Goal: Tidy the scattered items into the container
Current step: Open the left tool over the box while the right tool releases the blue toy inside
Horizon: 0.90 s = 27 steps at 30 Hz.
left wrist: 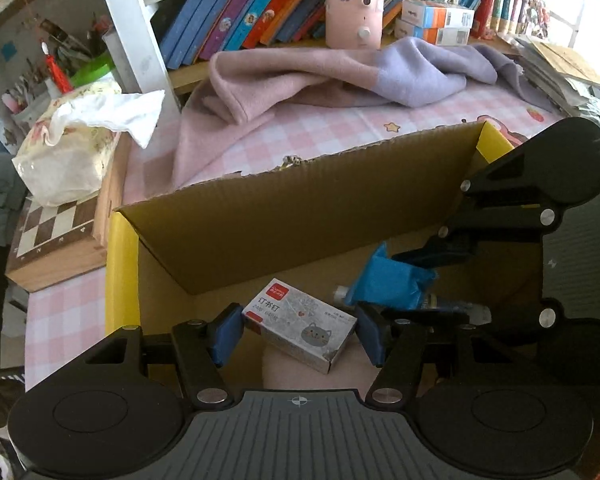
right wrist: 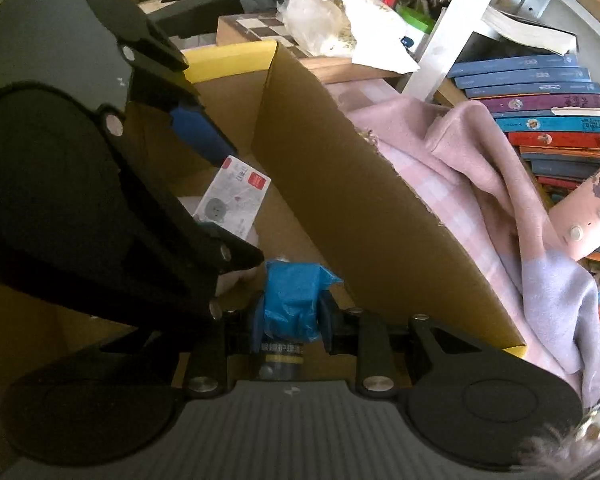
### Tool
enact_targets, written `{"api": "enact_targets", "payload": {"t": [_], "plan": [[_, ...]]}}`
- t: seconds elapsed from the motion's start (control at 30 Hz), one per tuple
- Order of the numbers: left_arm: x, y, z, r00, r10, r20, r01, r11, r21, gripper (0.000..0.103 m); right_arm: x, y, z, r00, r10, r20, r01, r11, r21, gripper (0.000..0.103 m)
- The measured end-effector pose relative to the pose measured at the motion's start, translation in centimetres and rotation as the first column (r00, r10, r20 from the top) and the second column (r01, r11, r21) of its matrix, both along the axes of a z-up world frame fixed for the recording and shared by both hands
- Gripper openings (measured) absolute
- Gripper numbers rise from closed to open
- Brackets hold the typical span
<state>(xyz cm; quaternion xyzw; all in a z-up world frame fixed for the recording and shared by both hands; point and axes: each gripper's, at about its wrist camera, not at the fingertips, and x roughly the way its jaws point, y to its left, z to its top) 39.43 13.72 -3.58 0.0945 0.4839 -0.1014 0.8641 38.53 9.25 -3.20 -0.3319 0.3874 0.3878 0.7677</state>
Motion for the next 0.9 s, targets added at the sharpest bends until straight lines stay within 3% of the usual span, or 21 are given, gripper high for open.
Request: {"api": "enact_targets", "payload": {"t": [0.2, 0.47, 0.9], "plan": [[-0.1, -0.2, 0.2, 1.000, 0.005, 0.020, -0.005, 1.000, 0.021, 0.061, 0.0, 0.0, 0.0, 1.000, -0.005, 0.006, 0.005, 1.000, 0.001, 0.027], [-1.5, -0.2, 1.4, 0.997, 0.021, 0.072, -0.024, 0.999, 0.028, 0.075, -0.7, -1.1, 0.9, 0.998, -0.052, 0.023, 0.051, 0.997, 0.061, 0.045], [-7.1, -1.1, 5.4, 0.978, 0.037, 0.206, -0.039, 0.999, 0.005, 0.083, -6.3, -3.9, 5.0, 0.987, -0.118, 0.106, 0.097, 0.978, 0.183, 0.050]]}}
